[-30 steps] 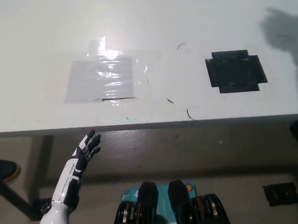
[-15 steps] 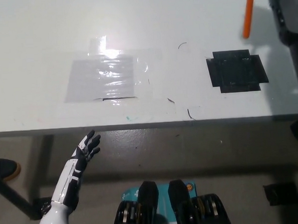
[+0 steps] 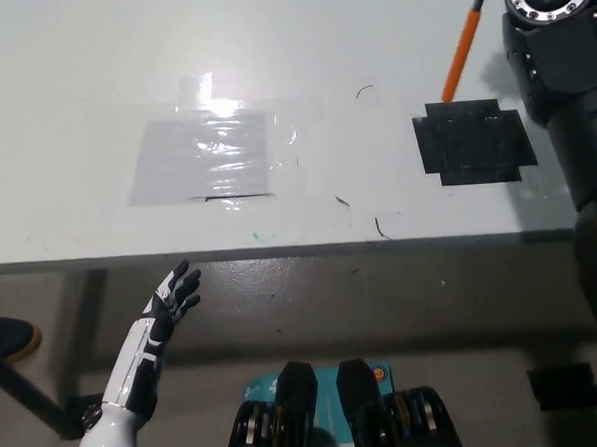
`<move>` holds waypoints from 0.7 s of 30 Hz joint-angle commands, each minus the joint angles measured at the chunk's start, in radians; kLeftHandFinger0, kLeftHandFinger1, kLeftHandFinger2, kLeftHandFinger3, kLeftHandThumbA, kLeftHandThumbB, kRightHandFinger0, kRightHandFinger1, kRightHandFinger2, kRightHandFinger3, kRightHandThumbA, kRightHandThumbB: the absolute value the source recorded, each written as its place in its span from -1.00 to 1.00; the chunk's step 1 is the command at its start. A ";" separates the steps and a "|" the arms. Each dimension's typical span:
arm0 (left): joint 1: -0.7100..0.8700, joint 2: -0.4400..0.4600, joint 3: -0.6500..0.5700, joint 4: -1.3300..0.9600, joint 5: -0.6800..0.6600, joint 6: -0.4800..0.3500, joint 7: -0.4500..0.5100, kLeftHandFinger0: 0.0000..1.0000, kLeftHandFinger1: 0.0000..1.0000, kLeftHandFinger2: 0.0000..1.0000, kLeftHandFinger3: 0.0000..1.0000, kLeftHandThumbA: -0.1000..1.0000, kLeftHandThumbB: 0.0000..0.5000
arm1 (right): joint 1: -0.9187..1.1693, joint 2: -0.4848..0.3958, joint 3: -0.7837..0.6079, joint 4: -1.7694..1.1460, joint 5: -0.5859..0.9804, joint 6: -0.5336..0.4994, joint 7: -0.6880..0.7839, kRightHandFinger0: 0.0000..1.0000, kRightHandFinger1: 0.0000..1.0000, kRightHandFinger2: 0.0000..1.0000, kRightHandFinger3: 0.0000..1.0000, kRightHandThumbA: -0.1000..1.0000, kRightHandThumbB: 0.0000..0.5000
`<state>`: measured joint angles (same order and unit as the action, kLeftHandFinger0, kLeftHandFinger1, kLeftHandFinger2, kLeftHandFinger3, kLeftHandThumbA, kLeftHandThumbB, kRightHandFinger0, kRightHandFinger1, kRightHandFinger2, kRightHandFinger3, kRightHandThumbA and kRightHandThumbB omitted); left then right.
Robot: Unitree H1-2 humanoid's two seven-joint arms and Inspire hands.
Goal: The robot uses it right hand to pick up an extended orange duster kept in the middle of the desk and presses its handle against the desk to collapse it
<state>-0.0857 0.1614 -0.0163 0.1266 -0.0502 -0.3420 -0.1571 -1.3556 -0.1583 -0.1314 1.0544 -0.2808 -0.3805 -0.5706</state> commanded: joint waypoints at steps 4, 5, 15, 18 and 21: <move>0.004 0.009 0.002 -0.032 -0.005 -0.055 -0.008 1.00 1.00 1.00 1.00 1.00 -0.73 | -0.057 0.006 0.018 -0.008 0.073 -0.090 -0.089 -1.00 -0.99 -0.02 0.34 -1.00 -0.71; 0.005 0.010 0.002 -0.030 -0.006 -0.057 -0.009 1.00 1.00 1.00 1.00 1.00 -0.73 | -0.053 0.007 0.023 -0.011 0.077 -0.090 -0.094 -1.00 -0.99 -0.02 0.34 -1.00 -0.69; 0.008 0.008 -0.003 -0.036 -0.008 -0.051 -0.012 1.00 1.00 1.00 1.00 1.00 -0.64 | -0.010 -0.012 0.196 -0.015 -0.003 -0.090 -0.250 -1.00 -1.00 0.04 0.32 -1.00 -0.64; 0.008 0.008 -0.003 -0.032 -0.011 -0.059 -0.014 1.00 1.00 1.00 1.00 1.00 -0.64 | -0.005 -0.029 0.308 0.028 -0.053 -0.090 -0.351 -1.00 -0.95 0.17 0.36 -1.00 -0.61; 0.010 0.009 -0.005 -0.036 -0.014 -0.055 -0.017 1.00 1.00 1.00 1.00 1.00 -0.62 | 0.007 -0.042 0.389 0.065 -0.073 -0.090 -0.395 -1.00 -0.90 0.24 0.39 -1.00 -0.56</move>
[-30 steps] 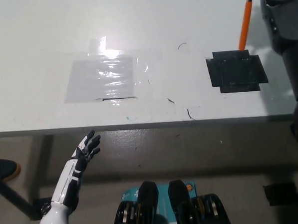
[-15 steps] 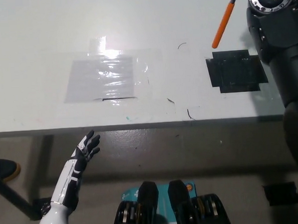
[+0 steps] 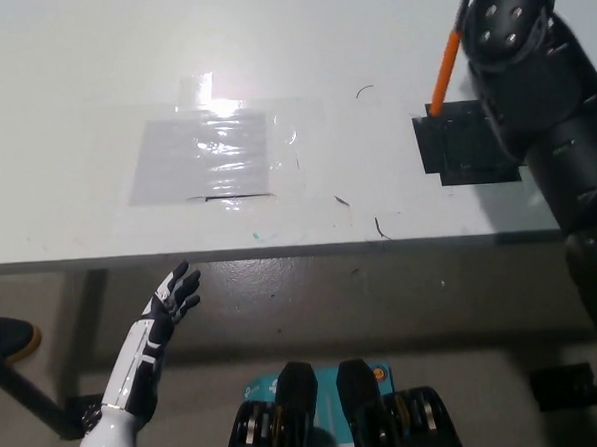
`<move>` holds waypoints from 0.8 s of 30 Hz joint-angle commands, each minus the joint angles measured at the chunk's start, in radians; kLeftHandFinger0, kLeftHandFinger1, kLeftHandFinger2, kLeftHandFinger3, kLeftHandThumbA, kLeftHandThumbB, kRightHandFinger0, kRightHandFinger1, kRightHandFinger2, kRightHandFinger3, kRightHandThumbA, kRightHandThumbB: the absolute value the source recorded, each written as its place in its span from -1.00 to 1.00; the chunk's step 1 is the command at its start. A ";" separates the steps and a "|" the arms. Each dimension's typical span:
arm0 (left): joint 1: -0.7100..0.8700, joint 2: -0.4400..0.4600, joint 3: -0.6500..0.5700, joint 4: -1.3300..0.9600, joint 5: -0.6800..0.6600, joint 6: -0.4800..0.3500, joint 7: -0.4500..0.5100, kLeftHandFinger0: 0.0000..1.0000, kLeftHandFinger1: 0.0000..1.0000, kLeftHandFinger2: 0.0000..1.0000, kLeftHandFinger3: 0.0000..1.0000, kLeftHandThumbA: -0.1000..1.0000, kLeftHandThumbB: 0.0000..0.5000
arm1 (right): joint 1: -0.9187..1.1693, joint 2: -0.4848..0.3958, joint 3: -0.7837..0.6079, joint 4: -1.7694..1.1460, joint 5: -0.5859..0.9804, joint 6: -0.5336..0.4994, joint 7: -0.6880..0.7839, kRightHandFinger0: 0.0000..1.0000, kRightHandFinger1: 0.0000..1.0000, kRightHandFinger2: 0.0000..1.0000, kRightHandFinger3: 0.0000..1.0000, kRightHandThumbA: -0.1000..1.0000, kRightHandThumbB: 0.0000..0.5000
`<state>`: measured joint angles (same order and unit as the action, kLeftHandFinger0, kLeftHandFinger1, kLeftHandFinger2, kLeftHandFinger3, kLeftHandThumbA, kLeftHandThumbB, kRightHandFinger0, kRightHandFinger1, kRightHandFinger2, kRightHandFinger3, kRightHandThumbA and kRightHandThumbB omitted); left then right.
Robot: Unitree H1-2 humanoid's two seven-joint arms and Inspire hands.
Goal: The robot uses it right hand to pick up an extended orange duster kept in the middle of the desk and presses its handle against the desk to collapse it
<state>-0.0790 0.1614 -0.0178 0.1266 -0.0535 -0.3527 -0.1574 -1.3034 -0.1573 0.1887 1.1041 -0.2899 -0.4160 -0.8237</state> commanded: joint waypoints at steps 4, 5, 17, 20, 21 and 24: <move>0.002 0.009 -0.003 -0.033 -0.009 -0.045 -0.016 1.00 1.00 1.00 1.00 1.00 -0.55 | -0.040 -0.046 0.128 0.044 -0.053 -0.054 -0.157 -1.00 -0.87 0.24 0.40 -1.00 -0.61; 0.000 0.009 -0.003 -0.031 -0.009 -0.046 -0.015 1.00 1.00 1.00 1.00 1.00 -0.55 | -0.039 -0.044 0.132 0.048 -0.044 -0.054 -0.157 -1.00 -0.88 0.21 0.37 -1.00 -0.62; 0.004 0.001 -0.008 -0.032 -0.008 -0.049 -0.013 1.00 1.00 1.00 1.00 1.00 -0.59 | 0.044 0.007 0.043 0.088 0.074 -0.054 -0.177 -1.00 -0.99 -0.09 0.17 -1.00 -0.65; 0.002 0.002 -0.006 -0.037 -0.011 -0.043 -0.012 1.00 1.00 1.00 1.00 1.00 -0.54 | 0.090 0.030 -0.036 0.090 0.142 -0.054 -0.112 -1.00 -1.00 -0.08 0.14 -1.00 -0.73; 0.002 0.002 -0.005 -0.036 -0.015 -0.045 -0.013 1.00 1.00 1.00 1.00 1.00 -0.55 | 0.100 0.035 -0.052 0.097 0.151 -0.054 -0.101 -1.00 -1.00 -0.07 0.18 -1.00 -0.74; -0.003 0.004 -0.003 -0.031 -0.024 -0.046 -0.016 1.00 1.00 1.00 1.00 1.00 -0.56 | 0.136 0.042 -0.086 0.138 0.158 -0.054 -0.073 -1.00 -0.97 0.01 0.31 -1.00 -0.80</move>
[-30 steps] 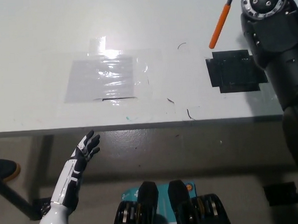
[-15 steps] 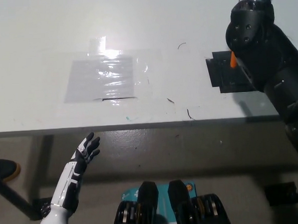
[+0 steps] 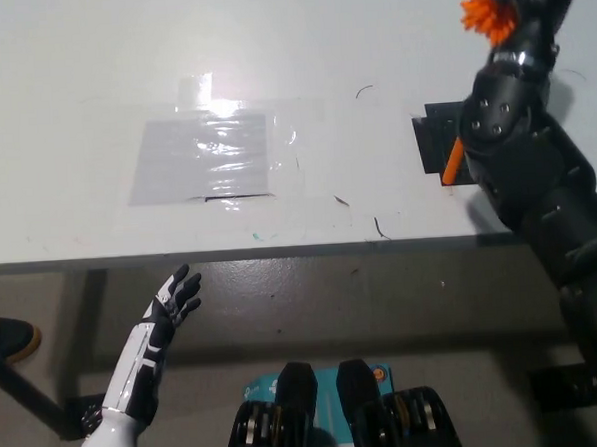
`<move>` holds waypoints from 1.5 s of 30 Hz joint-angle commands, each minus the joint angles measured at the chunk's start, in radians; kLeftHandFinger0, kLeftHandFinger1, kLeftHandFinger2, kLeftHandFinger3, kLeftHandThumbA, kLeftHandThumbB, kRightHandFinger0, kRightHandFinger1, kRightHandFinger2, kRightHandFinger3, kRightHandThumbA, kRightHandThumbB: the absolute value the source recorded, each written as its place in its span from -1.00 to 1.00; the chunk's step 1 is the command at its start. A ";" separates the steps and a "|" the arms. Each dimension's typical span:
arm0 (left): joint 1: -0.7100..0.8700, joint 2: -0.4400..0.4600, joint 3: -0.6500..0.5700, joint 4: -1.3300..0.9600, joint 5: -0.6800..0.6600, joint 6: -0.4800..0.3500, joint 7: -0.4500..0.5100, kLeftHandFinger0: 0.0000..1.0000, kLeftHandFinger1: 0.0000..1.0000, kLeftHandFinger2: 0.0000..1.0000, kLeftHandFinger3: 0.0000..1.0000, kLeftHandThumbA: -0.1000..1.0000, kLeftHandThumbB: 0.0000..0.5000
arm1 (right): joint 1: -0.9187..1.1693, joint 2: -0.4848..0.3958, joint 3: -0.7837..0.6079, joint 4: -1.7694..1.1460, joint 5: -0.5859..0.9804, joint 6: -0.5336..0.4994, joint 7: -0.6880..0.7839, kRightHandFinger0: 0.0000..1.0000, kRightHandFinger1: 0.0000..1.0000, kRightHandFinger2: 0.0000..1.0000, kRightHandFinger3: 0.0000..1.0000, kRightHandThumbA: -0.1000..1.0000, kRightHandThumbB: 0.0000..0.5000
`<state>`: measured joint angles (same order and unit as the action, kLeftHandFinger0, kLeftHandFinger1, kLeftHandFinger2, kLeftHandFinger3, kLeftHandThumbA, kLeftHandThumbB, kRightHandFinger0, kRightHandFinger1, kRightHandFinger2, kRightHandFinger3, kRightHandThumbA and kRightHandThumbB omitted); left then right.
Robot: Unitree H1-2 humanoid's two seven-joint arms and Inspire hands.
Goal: The robot uses it right hand to pick up an extended orange duster kept in the middle of the desk and presses its handle against the desk to collapse it
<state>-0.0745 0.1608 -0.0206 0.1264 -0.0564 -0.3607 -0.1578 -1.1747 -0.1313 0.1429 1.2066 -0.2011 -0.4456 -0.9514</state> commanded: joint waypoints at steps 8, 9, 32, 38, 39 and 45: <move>-0.007 0.004 -0.004 -0.032 -0.013 -0.036 -0.014 1.00 1.00 1.00 1.00 1.00 -0.55 | 0.068 0.016 -0.069 0.120 0.062 -0.024 0.128 -1.00 -1.00 -0.33 -0.28 -1.00 -0.58; -0.007 0.004 -0.004 -0.032 -0.013 -0.036 -0.014 1.00 1.00 1.00 1.00 1.00 -0.55 | 0.068 0.016 -0.069 0.120 0.063 -0.024 0.129 -1.00 -1.00 -0.33 -0.28 -1.00 -0.59; -0.010 0.012 -0.002 -0.040 -0.016 -0.024 -0.017 1.00 1.00 1.00 1.00 1.00 -0.50 | 0.227 -0.011 0.238 0.057 -0.047 -0.024 0.486 -1.00 -0.24 0.51 0.47 -1.00 -0.66; -0.013 0.014 0.001 -0.032 -0.023 -0.031 -0.019 1.00 1.00 1.00 1.00 1.00 -0.45 | 0.118 -0.079 0.205 -0.115 -0.038 -0.024 0.375 -1.00 -0.38 0.33 0.25 -1.00 -0.64; -0.014 0.013 0.001 -0.034 -0.021 -0.029 -0.017 1.00 1.00 1.00 1.00 1.00 -0.46 | 0.088 -0.105 0.197 -0.179 -0.039 -0.024 0.368 -1.00 -0.39 0.39 0.42 -1.00 -0.71; -0.015 0.010 0.000 -0.027 -0.013 -0.034 -0.013 1.00 1.00 1.00 1.00 1.00 -0.55 | -0.043 -0.174 0.216 -0.265 -0.138 -0.024 0.331 -1.00 -0.34 0.46 0.53 -1.00 -0.53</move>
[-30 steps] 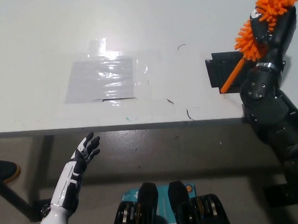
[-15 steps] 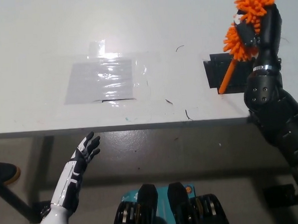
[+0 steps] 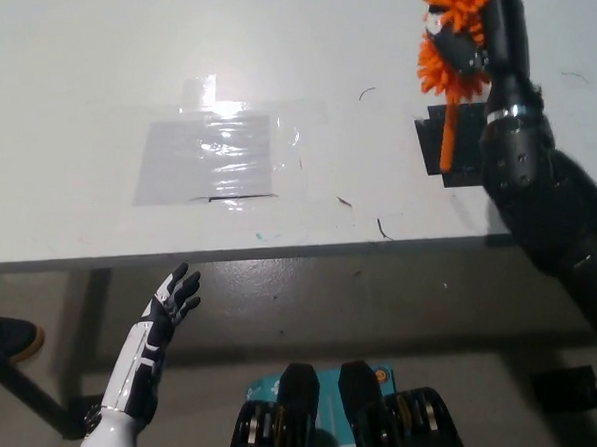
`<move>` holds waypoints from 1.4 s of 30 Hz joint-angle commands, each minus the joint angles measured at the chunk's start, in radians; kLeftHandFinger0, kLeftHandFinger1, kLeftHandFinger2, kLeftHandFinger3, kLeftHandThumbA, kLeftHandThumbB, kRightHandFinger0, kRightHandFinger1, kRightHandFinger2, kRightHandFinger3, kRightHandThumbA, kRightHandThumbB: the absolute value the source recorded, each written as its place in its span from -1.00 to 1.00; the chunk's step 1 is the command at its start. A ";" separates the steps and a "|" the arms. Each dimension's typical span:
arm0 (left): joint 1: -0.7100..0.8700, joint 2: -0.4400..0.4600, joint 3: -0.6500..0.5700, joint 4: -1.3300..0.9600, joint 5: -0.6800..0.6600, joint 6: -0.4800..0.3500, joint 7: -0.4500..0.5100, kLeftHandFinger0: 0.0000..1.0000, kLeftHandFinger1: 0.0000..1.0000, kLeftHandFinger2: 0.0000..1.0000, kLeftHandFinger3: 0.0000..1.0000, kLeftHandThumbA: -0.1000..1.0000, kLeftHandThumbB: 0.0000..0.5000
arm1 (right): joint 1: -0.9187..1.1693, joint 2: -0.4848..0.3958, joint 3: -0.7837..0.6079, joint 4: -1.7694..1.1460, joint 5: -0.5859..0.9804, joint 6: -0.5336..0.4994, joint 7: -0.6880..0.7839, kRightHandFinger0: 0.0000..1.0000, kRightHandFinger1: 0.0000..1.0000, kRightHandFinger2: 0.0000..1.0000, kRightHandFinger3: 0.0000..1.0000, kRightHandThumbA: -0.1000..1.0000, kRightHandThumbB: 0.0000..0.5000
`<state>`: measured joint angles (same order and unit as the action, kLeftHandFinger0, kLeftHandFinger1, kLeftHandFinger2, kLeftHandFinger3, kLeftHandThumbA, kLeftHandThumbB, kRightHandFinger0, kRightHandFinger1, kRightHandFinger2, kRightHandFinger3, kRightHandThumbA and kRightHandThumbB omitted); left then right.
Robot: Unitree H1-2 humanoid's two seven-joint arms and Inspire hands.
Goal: The robot uses it right hand to pick up an extended orange duster kept in the middle of the desk and presses its handle against the desk to collapse it
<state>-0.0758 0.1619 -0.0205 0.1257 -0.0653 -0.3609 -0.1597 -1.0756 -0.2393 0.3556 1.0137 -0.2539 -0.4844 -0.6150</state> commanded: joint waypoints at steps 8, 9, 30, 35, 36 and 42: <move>-0.016 0.009 0.000 -0.027 -0.001 -0.037 -0.011 1.00 1.00 1.00 1.00 1.00 -0.59 | -0.287 -0.108 0.110 0.019 -0.199 0.014 0.060 -1.00 -0.48 0.38 0.41 -1.00 -0.40; -0.015 0.009 -0.001 -0.032 -0.007 -0.031 -0.014 1.00 1.00 1.00 1.00 1.00 -0.58 | -0.299 -0.111 0.141 0.042 -0.231 0.014 0.054 -1.00 -0.43 0.41 0.36 -1.00 -0.25; -0.011 0.007 -0.003 -0.025 -0.002 -0.037 -0.013 1.00 1.00 1.00 1.00 1.00 -0.62 | -0.322 -0.034 0.367 0.405 -0.336 0.329 0.711 0.49 1.00 1.00 1.00 -0.87 -0.32; -0.010 0.011 0.001 -0.035 -0.006 -0.030 -0.013 1.00 1.00 1.00 1.00 1.00 -0.63 | -0.357 -0.038 0.359 0.432 -0.323 0.395 0.950 1.00 1.00 1.00 1.00 0.33 1.00; -0.012 0.009 0.000 -0.033 -0.005 -0.030 -0.012 1.00 1.00 1.00 1.00 1.00 -0.64 | -0.359 -0.041 0.354 0.431 -0.318 0.395 0.960 1.00 1.00 1.00 1.00 0.33 1.00; -0.008 0.004 -0.002 -0.030 -0.001 -0.034 -0.009 1.00 1.00 1.00 1.00 1.00 -0.68 | -0.394 -0.062 0.325 0.418 -0.289 0.392 1.060 1.00 1.00 1.00 1.00 0.46 1.00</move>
<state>-0.0796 0.1609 -0.0205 0.1349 -0.0649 -0.3594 -0.1596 -1.2706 -0.2726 0.7740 1.4059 -0.6398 -0.3331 -0.1744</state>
